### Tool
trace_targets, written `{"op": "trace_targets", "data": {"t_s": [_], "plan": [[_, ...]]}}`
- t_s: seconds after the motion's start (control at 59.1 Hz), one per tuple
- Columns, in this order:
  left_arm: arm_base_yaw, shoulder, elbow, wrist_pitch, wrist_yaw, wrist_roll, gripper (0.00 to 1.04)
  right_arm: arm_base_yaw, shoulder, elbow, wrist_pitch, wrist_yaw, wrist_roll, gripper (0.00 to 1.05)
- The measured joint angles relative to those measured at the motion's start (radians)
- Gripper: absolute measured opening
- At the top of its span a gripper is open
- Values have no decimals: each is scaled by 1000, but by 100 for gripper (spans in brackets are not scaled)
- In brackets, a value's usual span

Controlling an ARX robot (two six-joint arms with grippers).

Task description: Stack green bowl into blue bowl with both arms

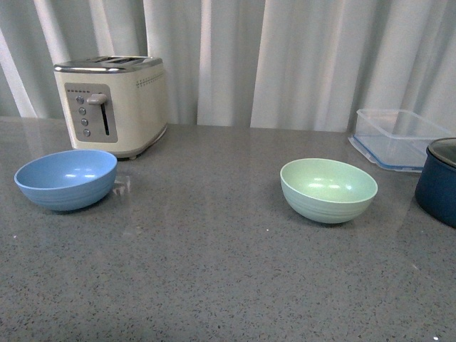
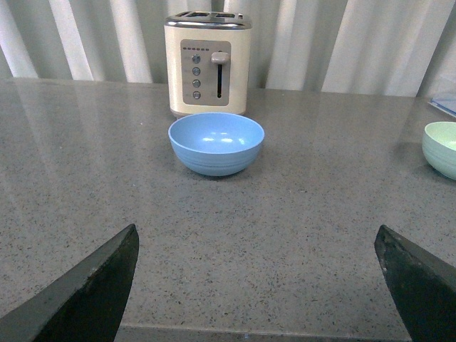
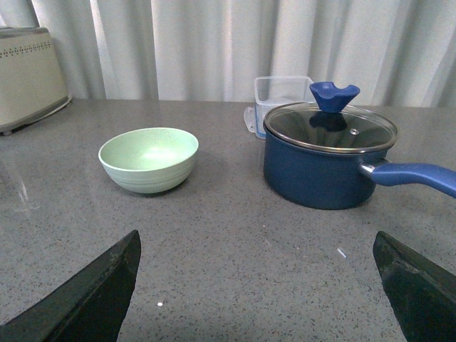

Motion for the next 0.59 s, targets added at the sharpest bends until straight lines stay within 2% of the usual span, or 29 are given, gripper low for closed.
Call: {"op": "trace_targets", "data": {"t_s": [0.593], "plan": [[0,0,0,0,0,0,98,0,0,0,0,0,0,95]]}}
